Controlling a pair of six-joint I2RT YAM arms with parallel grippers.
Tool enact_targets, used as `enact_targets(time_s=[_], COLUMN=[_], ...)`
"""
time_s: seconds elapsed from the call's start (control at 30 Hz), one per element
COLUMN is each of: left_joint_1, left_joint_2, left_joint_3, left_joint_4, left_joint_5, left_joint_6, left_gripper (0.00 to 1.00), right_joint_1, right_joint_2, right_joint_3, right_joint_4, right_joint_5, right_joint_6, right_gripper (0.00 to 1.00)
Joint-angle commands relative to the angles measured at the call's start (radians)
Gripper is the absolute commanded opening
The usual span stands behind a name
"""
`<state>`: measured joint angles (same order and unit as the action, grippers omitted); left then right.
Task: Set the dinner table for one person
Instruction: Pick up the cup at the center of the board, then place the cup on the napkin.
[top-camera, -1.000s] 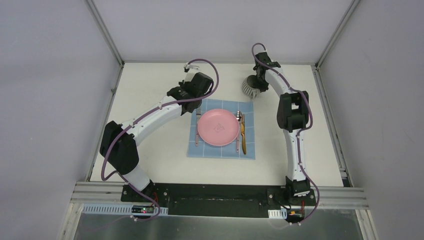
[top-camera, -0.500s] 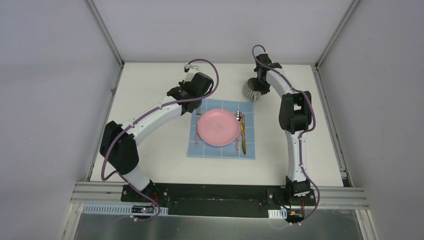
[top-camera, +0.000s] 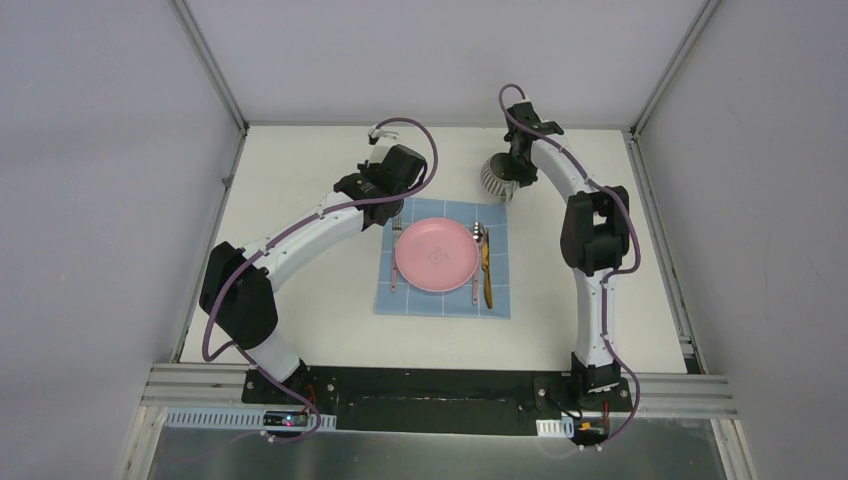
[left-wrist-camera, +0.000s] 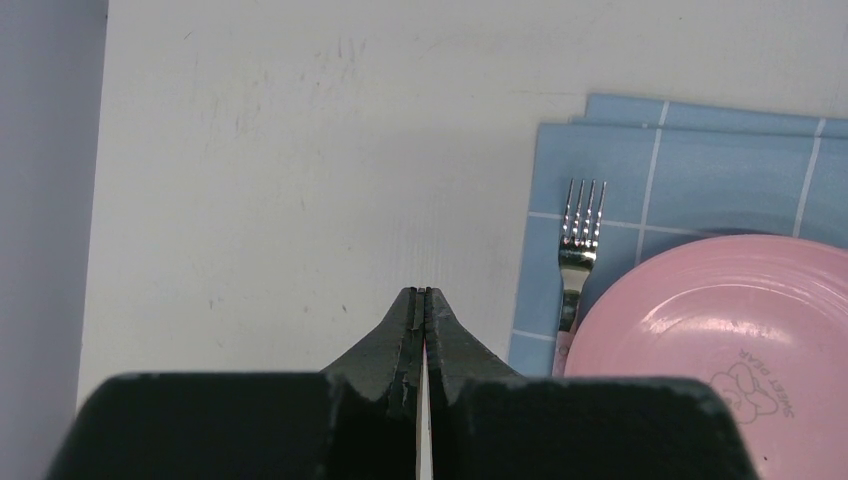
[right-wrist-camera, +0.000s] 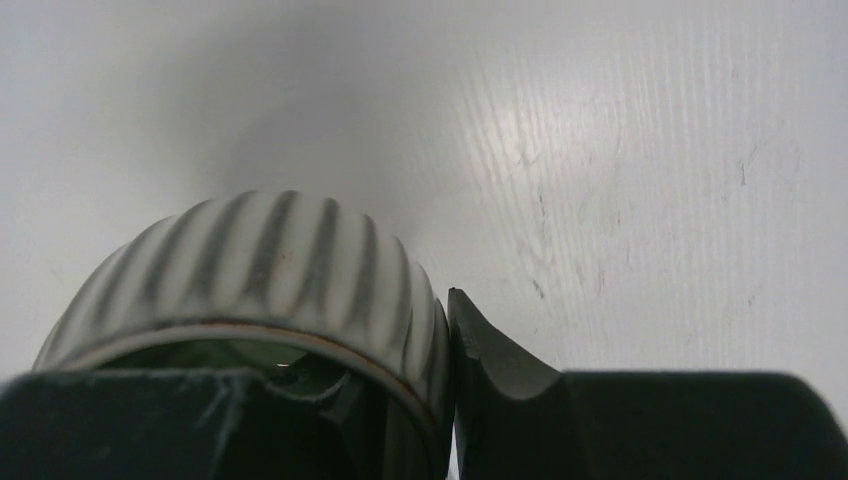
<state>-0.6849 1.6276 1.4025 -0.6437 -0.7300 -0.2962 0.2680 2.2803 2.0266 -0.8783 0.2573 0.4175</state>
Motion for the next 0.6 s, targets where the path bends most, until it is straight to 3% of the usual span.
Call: enact_targets(time_s=[0.0,0.37,0.57], left_joint_1=[0.013,0.013,0.013], left_joint_2=[-0.003,-0.035,-0.042], left_joint_3=[0.018,-0.007,-0.021], left_joint_4=[0.007,0.011,0.016], left_joint_5=[0.015,0.02,0.023], left_joint_6=[-0.007,-0.015,-0.017], left_gripper=[0.0,0.0,0.0], right_joint_1=[0.042,0.098,0.11], right_joint_2=[-0.191,-0.266,-0.216], right_joint_3=[-0.024,-0.194,-0.163], right_joint_4=[0.039,0.066,0.047], right_joint_5=[0.005,0.029,0.06], right_joint_6=[-0.008,-0.009,-0.043], right_gripper=[0.0,0.0,0.0])
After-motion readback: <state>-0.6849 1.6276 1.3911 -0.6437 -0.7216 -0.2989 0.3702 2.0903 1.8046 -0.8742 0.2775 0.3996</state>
